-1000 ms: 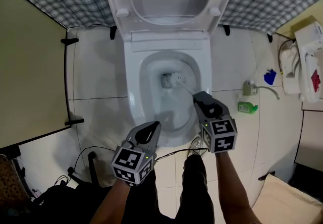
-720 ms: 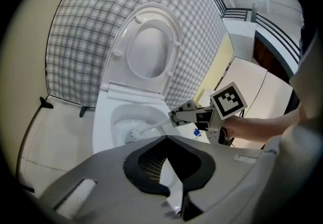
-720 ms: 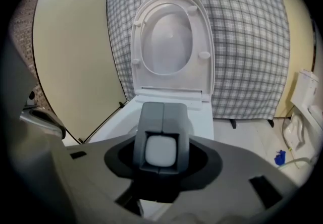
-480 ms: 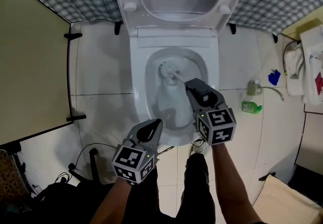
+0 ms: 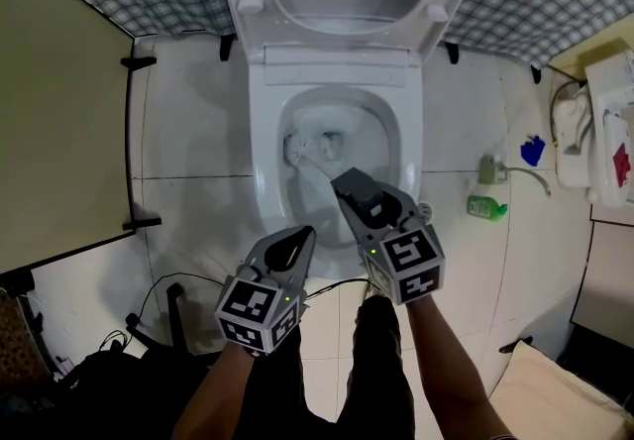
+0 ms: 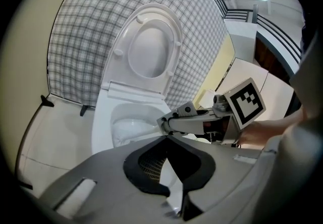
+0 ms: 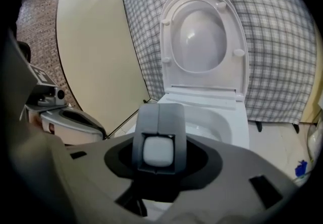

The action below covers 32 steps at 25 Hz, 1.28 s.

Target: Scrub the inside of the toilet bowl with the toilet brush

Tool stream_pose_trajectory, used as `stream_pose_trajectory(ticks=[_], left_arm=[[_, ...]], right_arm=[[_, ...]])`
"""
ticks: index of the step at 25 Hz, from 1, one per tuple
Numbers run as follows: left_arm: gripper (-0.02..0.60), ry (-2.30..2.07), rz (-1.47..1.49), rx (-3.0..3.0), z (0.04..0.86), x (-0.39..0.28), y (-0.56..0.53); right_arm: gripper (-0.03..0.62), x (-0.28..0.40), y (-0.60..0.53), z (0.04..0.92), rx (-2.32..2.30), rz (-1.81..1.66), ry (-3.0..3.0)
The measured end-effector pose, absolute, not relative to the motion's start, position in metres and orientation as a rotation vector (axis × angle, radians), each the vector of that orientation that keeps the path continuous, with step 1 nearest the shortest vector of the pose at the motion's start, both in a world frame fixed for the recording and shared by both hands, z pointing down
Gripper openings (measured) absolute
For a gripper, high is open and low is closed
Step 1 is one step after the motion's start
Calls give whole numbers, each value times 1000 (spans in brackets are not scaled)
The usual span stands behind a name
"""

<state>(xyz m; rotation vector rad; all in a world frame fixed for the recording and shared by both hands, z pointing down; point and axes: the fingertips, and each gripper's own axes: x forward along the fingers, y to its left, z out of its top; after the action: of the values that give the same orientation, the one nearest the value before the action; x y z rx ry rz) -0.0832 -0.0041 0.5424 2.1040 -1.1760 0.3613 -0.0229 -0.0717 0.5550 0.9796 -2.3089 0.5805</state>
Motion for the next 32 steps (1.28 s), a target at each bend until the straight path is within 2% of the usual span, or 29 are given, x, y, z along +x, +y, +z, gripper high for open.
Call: stream_pose_trajectory(ticks=[17,32], left_arm=[[9,-1180,357,2103,535,-77,9],[9,-1129,372,2123,533,-66,21]], right_arm=[[192,23,25,554,753,571,-2156],[186,81,25,549,823,534,-1947]])
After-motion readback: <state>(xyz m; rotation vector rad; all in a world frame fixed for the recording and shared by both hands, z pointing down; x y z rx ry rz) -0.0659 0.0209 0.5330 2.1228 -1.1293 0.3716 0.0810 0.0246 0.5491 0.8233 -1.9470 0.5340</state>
